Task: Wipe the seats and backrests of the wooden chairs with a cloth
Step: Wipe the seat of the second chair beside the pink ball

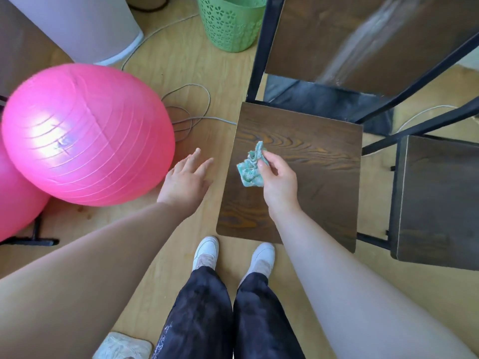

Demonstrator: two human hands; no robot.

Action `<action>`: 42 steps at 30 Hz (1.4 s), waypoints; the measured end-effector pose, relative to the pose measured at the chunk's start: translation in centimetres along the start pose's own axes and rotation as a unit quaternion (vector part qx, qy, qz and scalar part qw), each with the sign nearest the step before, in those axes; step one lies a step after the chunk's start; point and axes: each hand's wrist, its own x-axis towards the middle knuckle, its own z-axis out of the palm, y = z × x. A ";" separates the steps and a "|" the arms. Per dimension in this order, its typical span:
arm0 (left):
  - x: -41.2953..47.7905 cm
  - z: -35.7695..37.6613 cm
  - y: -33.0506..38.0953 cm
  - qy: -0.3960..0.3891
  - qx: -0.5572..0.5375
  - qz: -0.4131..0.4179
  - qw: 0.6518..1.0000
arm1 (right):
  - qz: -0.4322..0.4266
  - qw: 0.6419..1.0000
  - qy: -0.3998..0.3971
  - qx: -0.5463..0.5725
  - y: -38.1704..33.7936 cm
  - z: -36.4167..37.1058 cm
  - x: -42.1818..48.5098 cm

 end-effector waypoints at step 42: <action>5.0 0.7 16.3 0.015 -0.082 0.012 0.996 | 0.035 0.997 -0.016 -0.059 2.2 -15.2 3.3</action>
